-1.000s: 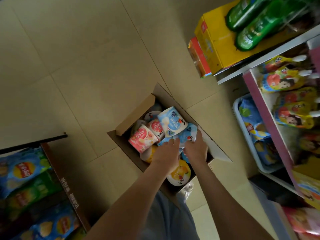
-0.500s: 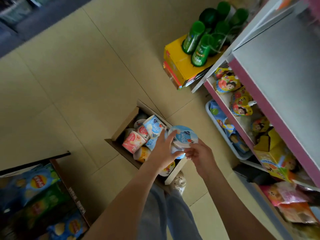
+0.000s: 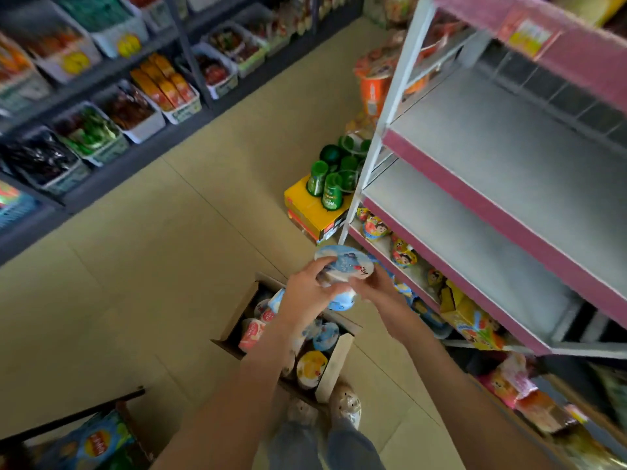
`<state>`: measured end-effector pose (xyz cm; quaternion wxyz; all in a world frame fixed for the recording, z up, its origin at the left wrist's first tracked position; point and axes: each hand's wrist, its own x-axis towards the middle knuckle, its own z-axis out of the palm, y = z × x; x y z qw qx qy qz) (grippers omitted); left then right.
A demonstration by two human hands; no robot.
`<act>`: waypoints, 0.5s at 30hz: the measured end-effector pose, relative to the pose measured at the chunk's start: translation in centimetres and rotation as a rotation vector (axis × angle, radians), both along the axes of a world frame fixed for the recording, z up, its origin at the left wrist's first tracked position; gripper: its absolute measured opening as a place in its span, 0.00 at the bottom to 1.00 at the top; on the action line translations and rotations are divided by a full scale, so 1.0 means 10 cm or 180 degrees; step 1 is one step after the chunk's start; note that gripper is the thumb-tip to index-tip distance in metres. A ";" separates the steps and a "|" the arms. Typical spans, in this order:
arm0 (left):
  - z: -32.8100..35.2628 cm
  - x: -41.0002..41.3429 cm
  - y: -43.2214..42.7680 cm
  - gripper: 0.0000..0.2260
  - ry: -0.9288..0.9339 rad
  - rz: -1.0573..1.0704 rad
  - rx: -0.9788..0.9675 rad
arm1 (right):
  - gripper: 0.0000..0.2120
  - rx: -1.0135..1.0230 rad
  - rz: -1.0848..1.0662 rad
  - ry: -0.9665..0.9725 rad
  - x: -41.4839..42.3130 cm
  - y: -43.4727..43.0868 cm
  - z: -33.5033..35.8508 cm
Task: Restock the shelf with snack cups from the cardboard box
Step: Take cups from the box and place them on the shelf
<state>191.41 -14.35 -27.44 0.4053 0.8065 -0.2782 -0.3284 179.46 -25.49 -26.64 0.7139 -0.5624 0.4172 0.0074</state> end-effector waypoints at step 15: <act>0.19 0.20 -1.67 0.28 0.0130 -0.0859 -0.1097 | 0.40 -0.1523 -0.1328 -0.1001 0.00 -1.11 -0.01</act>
